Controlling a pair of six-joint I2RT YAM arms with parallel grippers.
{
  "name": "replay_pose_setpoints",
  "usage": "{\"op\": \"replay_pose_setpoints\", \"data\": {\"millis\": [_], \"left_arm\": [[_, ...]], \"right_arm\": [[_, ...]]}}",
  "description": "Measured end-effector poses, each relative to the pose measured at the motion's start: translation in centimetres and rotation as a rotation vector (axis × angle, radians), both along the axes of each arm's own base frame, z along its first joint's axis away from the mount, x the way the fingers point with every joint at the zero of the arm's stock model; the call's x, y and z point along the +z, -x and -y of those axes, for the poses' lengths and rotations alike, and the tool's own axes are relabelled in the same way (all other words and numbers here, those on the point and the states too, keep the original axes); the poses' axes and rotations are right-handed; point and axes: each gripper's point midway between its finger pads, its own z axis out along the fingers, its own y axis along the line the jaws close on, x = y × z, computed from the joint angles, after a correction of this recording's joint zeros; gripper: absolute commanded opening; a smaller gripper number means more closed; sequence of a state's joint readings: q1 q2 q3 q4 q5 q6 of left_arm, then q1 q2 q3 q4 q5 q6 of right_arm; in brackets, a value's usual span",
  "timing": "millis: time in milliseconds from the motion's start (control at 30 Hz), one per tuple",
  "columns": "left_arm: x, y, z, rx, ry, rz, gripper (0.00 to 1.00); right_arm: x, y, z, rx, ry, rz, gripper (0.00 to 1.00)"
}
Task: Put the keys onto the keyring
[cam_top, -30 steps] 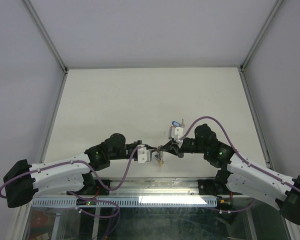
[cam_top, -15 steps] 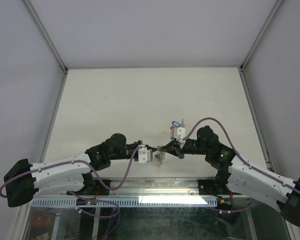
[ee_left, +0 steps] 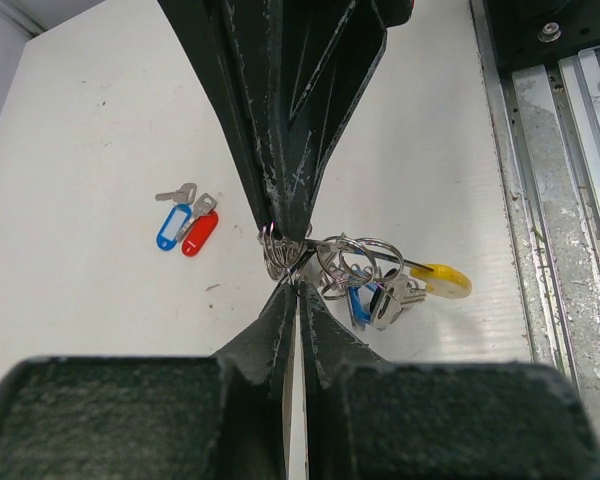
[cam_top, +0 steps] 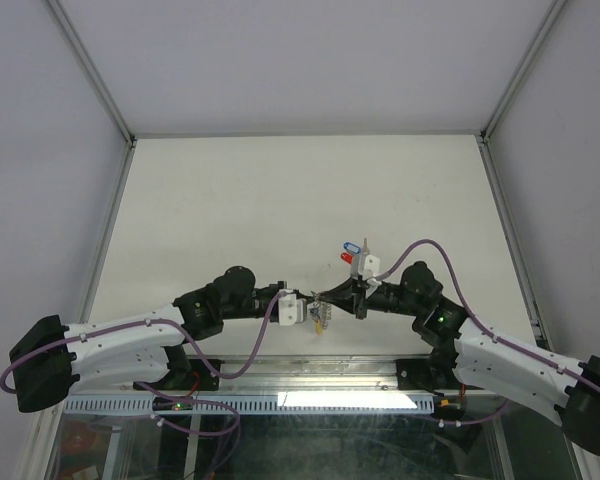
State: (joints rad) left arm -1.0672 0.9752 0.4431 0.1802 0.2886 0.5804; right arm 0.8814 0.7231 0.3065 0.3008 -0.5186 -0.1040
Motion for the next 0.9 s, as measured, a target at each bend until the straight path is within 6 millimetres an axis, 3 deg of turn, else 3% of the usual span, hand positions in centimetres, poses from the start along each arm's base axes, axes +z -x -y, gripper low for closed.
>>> {"op": "replay_pose_setpoints", "data": {"millis": [467,633,733,900], "left_arm": [[0.2,-0.1,0.3,0.002,0.016,-0.008,0.00],[0.6,0.0,0.3,0.005,0.030,-0.009,0.13],[1.8,0.0,0.3,0.010,0.072,-0.009,0.19],[3.8,0.2,0.0,0.019,0.155,0.001,0.23]], "right_arm": [[0.8,-0.5,-0.2,-0.047,-0.139,-0.007,0.00],[1.1,-0.6,-0.1,-0.058,-0.170,-0.003,0.00],[1.4,-0.7,-0.1,-0.061,-0.188,0.004,0.00],[1.8,-0.6,0.0,-0.060,-0.200,0.014,0.00]]}}
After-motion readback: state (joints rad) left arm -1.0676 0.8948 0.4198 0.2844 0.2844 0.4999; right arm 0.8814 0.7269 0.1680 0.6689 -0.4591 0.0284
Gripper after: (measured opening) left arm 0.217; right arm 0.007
